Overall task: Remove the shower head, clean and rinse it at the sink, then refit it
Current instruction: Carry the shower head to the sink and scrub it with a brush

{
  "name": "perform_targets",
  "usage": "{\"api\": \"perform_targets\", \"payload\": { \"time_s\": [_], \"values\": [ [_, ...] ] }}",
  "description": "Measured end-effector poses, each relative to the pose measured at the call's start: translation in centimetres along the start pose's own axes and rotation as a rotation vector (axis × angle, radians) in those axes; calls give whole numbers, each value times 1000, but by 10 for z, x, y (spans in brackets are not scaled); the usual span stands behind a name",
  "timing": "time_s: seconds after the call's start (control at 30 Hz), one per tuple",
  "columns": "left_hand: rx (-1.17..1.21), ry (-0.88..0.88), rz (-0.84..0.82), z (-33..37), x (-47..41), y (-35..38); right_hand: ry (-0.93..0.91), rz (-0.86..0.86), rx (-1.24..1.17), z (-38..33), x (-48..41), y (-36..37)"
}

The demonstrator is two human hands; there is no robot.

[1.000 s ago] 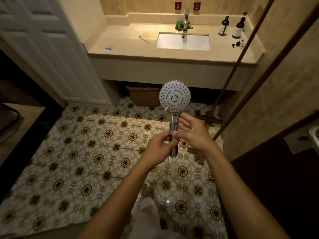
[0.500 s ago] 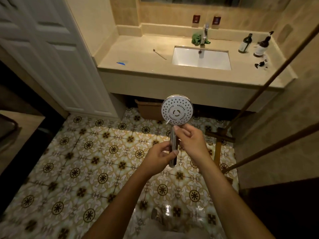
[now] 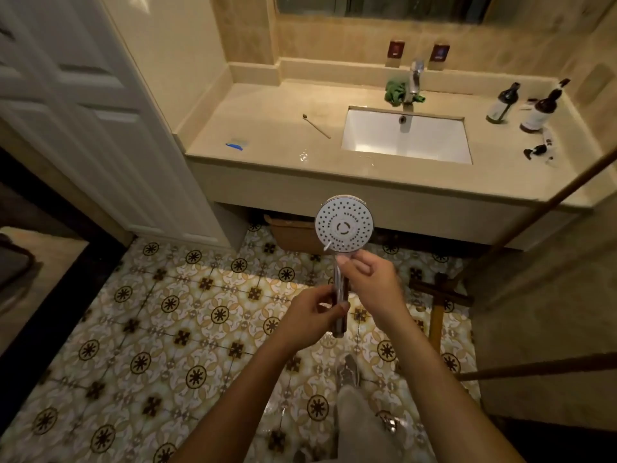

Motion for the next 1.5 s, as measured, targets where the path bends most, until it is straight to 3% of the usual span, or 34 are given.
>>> {"api": "perform_targets", "payload": {
  "time_s": [0.37,0.83,1.37,1.5],
  "values": [
    [-60,-2,63,45,-147,13,22,-46,-63,-27,-157,-33],
    [-17,-124,77,43,-259,-11,43,-78,39,-32,-277,-16],
    [62,-120,113,55,-405,-164,67,-37,24,-85,-426,116],
    [189,-152,154,59,-436,-195,101,-34,43,-88,-453,143]
  ]
}}
Point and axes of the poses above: each hand's wrist, its own x-axis away from the middle knuckle, its own y-axis out of the palm, z = x × y, the point moved 4 cm from there along -x, towards the middle knuckle, and after that the axes turned 6 degrees about z, right-handed, at the moved point
